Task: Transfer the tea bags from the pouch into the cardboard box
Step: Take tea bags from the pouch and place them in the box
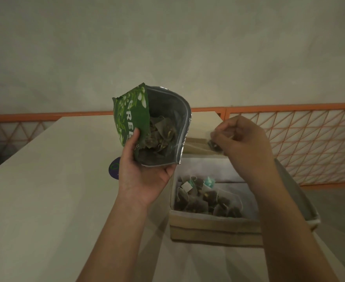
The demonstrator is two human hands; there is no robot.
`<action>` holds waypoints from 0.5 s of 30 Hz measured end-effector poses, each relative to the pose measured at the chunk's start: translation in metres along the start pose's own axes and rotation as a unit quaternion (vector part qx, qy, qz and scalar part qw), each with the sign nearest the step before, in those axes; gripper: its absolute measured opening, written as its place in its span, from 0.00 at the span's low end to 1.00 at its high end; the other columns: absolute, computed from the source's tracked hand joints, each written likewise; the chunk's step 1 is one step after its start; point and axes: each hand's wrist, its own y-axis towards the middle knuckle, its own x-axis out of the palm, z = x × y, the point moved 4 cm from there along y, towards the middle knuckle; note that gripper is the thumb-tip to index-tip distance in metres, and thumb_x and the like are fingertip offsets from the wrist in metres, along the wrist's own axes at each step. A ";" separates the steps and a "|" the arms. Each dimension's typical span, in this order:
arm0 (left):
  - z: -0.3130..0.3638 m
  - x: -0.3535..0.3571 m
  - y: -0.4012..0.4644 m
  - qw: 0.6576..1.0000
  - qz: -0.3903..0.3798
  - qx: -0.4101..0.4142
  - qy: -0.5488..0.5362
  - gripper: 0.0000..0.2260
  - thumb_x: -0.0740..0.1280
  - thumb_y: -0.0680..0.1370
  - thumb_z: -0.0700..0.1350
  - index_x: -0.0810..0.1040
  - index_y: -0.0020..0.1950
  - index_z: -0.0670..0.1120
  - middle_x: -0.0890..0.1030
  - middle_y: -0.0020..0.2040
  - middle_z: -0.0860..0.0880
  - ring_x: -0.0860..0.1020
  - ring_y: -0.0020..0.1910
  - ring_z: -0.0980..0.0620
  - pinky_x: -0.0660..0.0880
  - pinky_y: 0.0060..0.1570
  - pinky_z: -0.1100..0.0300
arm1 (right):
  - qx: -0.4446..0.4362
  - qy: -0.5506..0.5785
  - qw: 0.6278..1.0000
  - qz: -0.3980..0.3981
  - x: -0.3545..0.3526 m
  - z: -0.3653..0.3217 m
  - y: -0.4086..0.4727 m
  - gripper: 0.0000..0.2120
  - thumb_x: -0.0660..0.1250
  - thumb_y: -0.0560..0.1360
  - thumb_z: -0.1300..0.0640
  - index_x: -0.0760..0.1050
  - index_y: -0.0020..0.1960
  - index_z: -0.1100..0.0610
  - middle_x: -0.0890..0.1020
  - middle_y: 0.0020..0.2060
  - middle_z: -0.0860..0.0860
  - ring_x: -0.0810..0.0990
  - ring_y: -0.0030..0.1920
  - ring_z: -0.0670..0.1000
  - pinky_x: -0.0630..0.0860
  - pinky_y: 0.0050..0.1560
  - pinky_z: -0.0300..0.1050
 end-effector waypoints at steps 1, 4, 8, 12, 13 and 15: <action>0.000 0.000 0.000 1.000 -0.002 0.000 0.000 0.26 0.65 0.78 0.60 0.78 0.70 0.46 0.79 0.68 0.43 0.78 0.62 0.44 0.72 0.62 0.53 | 0.000 -0.011 1.000 0.026 -0.003 0.001 0.000 0.04 0.71 0.72 0.60 0.78 0.43 0.53 0.82 0.37 0.52 0.82 0.40 0.52 0.80 0.39 0.49; 0.000 0.000 0.000 1.000 -0.005 0.004 -0.001 0.26 0.64 0.78 0.61 0.79 0.69 0.46 0.80 0.66 0.43 0.78 0.60 0.44 0.72 0.62 0.54 | -0.006 -0.031 0.996 0.078 -0.016 0.001 0.002 0.03 0.71 0.71 0.60 0.79 0.43 0.54 0.81 0.37 0.50 0.81 0.38 0.48 0.81 0.42 0.50; -0.001 0.002 0.000 1.000 -0.006 0.007 -0.001 0.24 0.64 0.78 0.61 0.81 0.66 0.47 0.81 0.66 0.44 0.80 0.59 0.45 0.75 0.58 0.54 | 0.040 -0.107 0.992 -0.059 -0.004 0.012 0.003 0.04 0.72 0.73 0.60 0.78 0.43 0.53 0.82 0.38 0.48 0.80 0.36 0.44 0.77 0.33 0.32; -0.001 0.002 0.000 1.000 -0.001 0.009 -0.008 0.24 0.64 0.78 0.60 0.80 0.67 0.46 0.81 0.65 0.43 0.80 0.59 0.44 0.76 0.57 0.53 | 0.090 -0.267 0.932 -0.228 0.021 0.032 -0.005 0.05 0.72 0.71 0.63 0.80 0.39 0.54 0.83 0.38 0.48 0.81 0.40 0.45 0.79 0.42 0.39; -0.001 0.002 -0.001 1.000 0.001 0.008 -0.009 0.24 0.65 0.78 0.60 0.80 0.67 0.46 0.81 0.66 0.43 0.80 0.60 0.44 0.76 0.57 0.53 | 0.096 -0.311 0.913 -0.247 0.023 0.037 -0.005 0.05 0.71 0.71 0.63 0.81 0.40 0.55 0.83 0.39 0.49 0.81 0.41 0.47 0.78 0.44 0.39; -0.002 0.002 -0.001 1.000 0.001 0.007 -0.015 0.24 0.66 0.77 0.60 0.82 0.66 0.46 0.80 0.66 0.42 0.79 0.62 0.43 0.75 0.60 0.53 | 0.106 -0.381 0.878 -0.270 0.024 0.044 -0.006 0.04 0.69 0.72 0.63 0.82 0.45 0.57 0.83 0.43 0.50 0.81 0.47 0.50 0.77 0.51 0.42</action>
